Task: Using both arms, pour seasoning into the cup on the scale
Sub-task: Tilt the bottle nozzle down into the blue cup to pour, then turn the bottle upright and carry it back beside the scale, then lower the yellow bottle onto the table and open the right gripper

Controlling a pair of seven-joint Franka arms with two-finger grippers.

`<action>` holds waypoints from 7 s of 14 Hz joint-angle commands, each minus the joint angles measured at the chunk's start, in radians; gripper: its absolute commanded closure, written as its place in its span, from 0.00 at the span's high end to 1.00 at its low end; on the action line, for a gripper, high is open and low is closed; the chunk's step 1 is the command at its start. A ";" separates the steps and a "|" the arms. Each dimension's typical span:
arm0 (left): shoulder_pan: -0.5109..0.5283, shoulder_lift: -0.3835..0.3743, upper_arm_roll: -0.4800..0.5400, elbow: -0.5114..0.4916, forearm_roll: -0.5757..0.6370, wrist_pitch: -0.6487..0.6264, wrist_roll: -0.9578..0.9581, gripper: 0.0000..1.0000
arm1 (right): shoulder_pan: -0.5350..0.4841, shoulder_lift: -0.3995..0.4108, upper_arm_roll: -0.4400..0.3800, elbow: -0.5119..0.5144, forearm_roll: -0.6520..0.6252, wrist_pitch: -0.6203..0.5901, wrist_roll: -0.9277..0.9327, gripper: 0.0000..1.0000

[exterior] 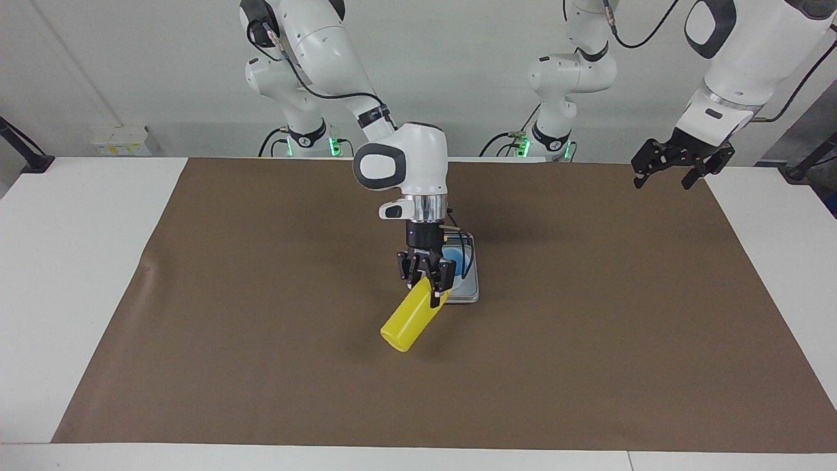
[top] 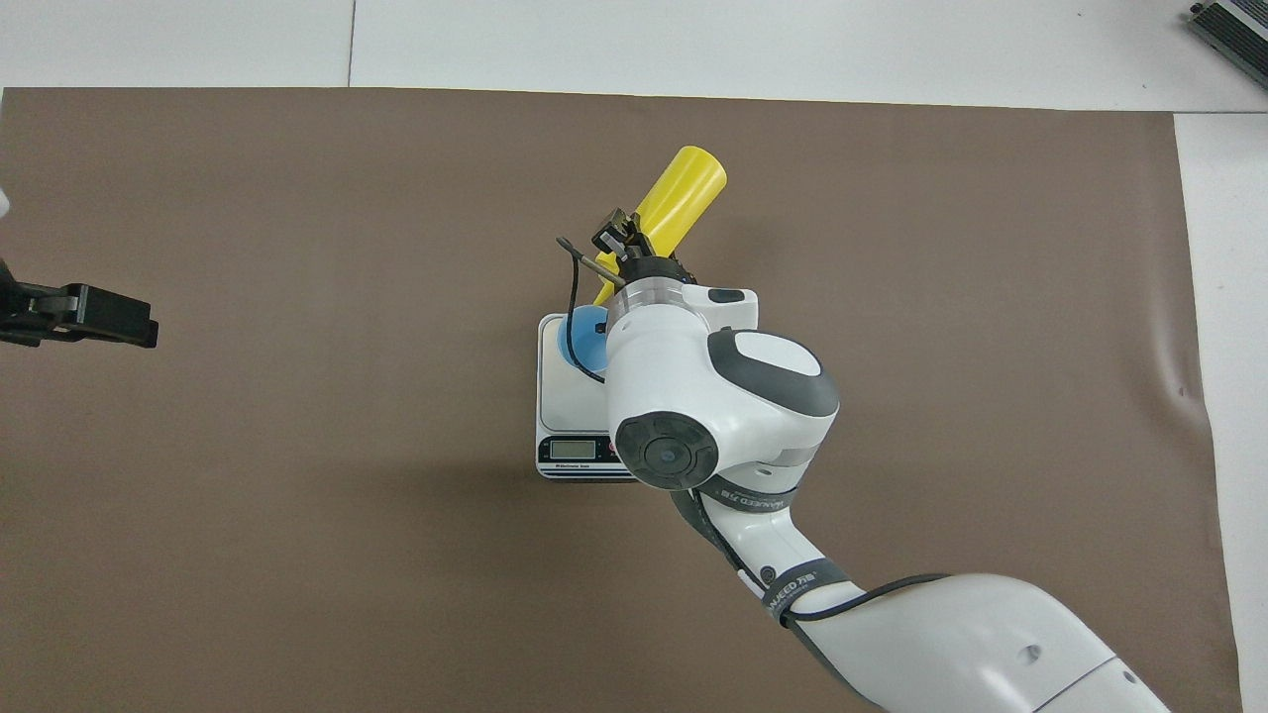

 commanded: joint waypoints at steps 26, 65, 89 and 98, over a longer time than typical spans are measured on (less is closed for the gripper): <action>0.007 -0.030 -0.004 -0.032 0.000 -0.001 -0.010 1.00 | -0.053 -0.070 0.012 0.018 0.215 -0.002 0.079 0.00; 0.007 -0.030 -0.004 -0.032 0.000 -0.001 -0.010 1.00 | -0.521 -0.236 0.007 -0.204 1.631 -0.509 -1.022 0.00; 0.007 -0.030 -0.002 -0.032 0.000 -0.001 -0.010 1.00 | -0.545 -0.297 0.001 -0.249 1.606 -0.468 -0.777 1.00; 0.007 -0.030 -0.004 -0.032 0.000 -0.001 -0.008 1.00 | -0.521 -0.397 0.003 -0.249 1.340 -0.494 -0.932 1.00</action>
